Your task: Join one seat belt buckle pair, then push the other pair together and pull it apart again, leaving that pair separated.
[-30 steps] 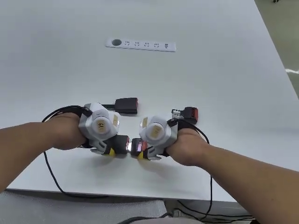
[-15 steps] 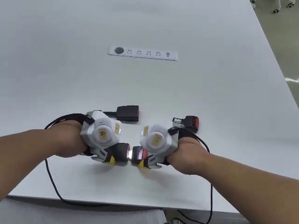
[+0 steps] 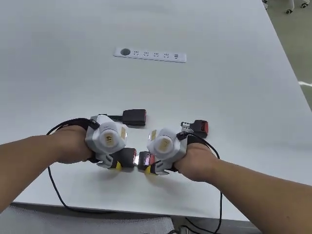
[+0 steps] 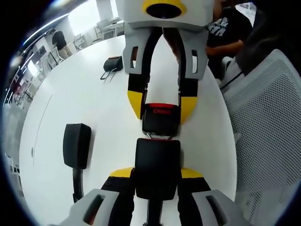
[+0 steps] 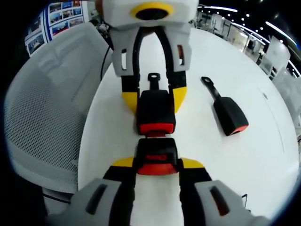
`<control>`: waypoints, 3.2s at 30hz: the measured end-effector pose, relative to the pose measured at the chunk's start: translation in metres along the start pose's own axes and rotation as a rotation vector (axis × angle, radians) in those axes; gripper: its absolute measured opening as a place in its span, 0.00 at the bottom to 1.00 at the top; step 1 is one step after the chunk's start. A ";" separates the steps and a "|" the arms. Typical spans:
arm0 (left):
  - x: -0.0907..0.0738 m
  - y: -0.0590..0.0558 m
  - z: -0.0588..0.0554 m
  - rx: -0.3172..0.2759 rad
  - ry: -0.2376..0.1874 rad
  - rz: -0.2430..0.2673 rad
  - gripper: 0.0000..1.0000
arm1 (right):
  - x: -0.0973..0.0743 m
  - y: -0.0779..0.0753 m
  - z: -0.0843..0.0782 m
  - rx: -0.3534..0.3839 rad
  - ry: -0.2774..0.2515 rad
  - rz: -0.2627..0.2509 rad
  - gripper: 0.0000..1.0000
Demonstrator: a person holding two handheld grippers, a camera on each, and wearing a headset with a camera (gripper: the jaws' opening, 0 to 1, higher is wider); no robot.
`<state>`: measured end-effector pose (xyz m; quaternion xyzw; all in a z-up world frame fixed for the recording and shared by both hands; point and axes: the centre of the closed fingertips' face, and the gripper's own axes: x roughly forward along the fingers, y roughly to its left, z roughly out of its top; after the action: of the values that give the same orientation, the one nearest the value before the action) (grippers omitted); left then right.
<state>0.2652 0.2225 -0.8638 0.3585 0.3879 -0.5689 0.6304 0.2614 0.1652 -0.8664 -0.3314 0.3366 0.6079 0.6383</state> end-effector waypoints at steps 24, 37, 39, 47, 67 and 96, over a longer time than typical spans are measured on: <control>-0.036 0.055 0.030 0.003 -0.067 0.104 0.40 | -0.056 -0.050 -0.013 0.052 -0.058 -0.111 0.41; -0.027 0.107 0.043 0.003 -0.066 0.138 0.46 | -0.086 -0.103 -0.078 0.046 0.049 -0.197 0.41; -0.020 0.112 0.042 0.019 -0.059 0.133 0.46 | -0.091 -0.111 -0.087 0.048 0.060 -0.213 0.41; -0.009 0.132 0.043 0.039 -0.044 0.151 0.51 | -0.096 -0.138 -0.113 0.121 0.055 -0.240 0.41; 0.008 0.126 0.027 0.058 -0.023 0.043 0.33 | -0.084 -0.134 -0.131 0.105 0.095 -0.071 0.35; 0.008 0.121 0.025 0.061 0.022 0.028 0.33 | -0.055 -0.132 -0.086 0.100 0.079 -0.086 0.35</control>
<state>0.3880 0.2080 -0.8583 0.3891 0.3724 -0.5677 0.6227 0.3894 0.0579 -0.8668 -0.3369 0.3768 0.5488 0.6659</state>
